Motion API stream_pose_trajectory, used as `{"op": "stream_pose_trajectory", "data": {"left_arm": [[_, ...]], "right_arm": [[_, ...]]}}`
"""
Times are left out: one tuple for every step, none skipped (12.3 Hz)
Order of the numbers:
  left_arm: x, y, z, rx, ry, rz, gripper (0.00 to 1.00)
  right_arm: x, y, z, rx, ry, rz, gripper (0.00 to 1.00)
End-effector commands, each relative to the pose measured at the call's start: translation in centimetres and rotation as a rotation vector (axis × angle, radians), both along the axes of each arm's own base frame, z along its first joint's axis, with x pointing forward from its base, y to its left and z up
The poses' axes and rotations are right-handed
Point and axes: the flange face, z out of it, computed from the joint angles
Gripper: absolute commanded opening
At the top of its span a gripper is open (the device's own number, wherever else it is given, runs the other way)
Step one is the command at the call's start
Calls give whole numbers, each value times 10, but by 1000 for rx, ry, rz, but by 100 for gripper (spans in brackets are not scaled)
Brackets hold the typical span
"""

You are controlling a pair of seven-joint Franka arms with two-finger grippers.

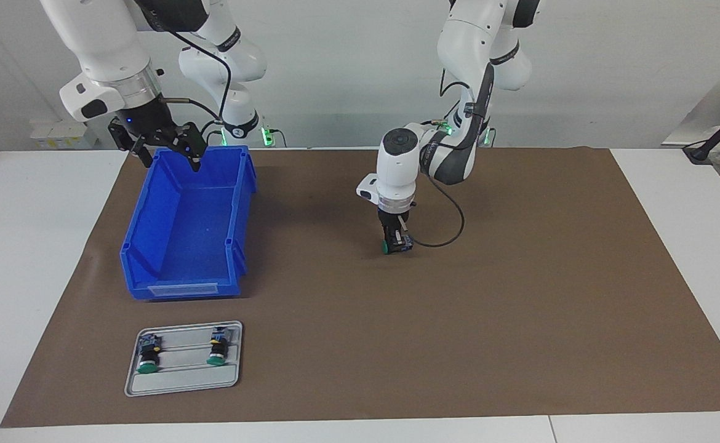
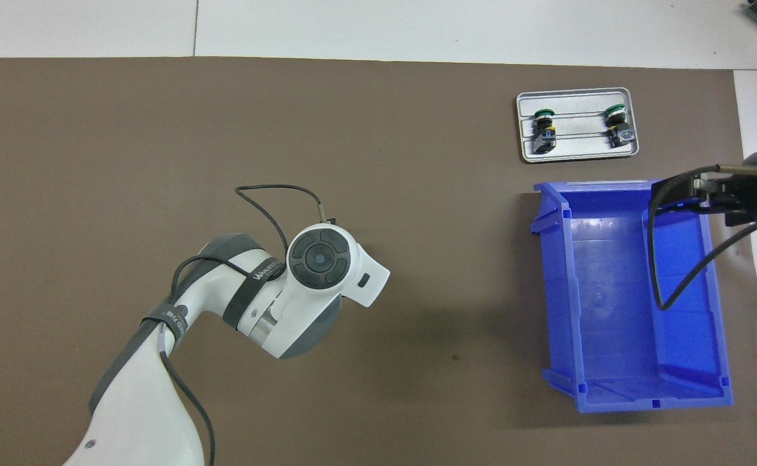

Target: Place and press button with both arms

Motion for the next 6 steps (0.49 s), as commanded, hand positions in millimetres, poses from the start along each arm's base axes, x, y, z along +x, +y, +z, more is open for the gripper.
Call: {"op": "stream_pose_trajectory", "data": {"left_arm": [[6,-1,2,19,-8,10,19],[8,-1,4,16,-10,14,18],[9,-2,6,11,-15,28,18],[16,-2,13,-1,-28,53,18],[26,2,22,-15,-42,78,18],[35,7,32,-36,-51,107,17]], "right_arm": [[-6,-1,1,21,-6,20,100],[-6,-1,1,21,-6,20,100],[-6,-1,1,21,-6,20,100],[-6,-1,1,21,-6,20,100],[-5,-1,1,21,-4,20,100],[-6,-1,1,21,-6,20,100]]}}
